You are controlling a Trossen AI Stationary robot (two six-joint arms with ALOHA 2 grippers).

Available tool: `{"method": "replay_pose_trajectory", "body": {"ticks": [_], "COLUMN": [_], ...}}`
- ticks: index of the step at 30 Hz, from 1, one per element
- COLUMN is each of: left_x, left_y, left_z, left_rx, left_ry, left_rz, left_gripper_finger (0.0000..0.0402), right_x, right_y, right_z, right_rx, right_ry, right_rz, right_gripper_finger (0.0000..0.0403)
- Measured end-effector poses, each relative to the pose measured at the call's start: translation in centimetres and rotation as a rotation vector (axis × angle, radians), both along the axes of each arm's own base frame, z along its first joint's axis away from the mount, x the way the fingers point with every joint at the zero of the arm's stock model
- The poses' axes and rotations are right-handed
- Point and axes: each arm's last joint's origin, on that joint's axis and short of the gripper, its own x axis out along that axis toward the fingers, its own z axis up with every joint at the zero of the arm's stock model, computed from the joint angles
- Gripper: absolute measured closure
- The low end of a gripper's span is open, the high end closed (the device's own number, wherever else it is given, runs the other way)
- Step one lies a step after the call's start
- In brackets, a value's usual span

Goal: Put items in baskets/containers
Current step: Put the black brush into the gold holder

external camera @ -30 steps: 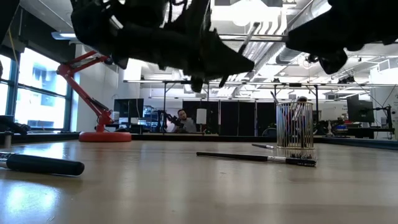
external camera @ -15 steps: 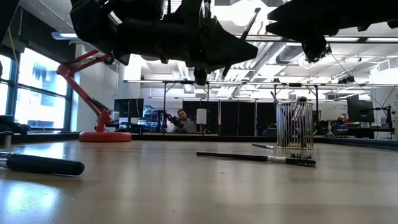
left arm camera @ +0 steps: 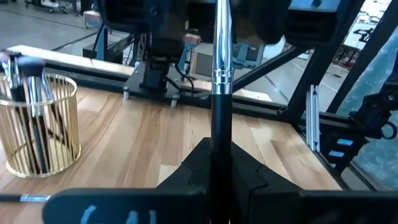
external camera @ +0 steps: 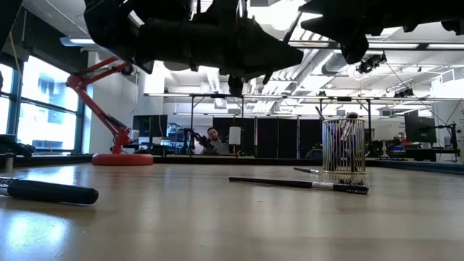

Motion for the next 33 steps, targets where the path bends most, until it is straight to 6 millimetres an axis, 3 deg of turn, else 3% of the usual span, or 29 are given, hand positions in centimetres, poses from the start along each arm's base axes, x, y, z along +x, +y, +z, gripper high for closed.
{"method": "replay_pose_trajectory", "body": {"ticks": [17, 21, 27, 33], "left_x": [0.94, 0.94, 0.94, 0.93], "left_y": [-0.11, -0.08, -0.03, -0.05], "left_z": [0.64, 0.61, 0.52, 0.50], "left_rx": [0.006, 0.006, 0.007, -0.007], "left_ry": [0.032, 0.034, 0.042, 0.045], "left_rz": [0.012, 0.017, 0.023, 0.026], "left_gripper_finger": [0.0387, 0.0384, 0.0384, 0.0383], "right_x": [0.10, 0.10, 0.10, 0.11], "right_y": [-0.32, -0.33, -0.31, -0.31], "right_z": [0.47, 0.49, 0.34, 0.23], "right_rx": [-0.021, -0.023, -0.030, -0.037], "right_ry": [-0.040, -0.042, -0.027, -0.014], "right_rz": [-0.019, -0.024, -0.018, -0.018], "right_gripper_finger": [0.0273, 0.0300, 0.0386, 0.0391]}}
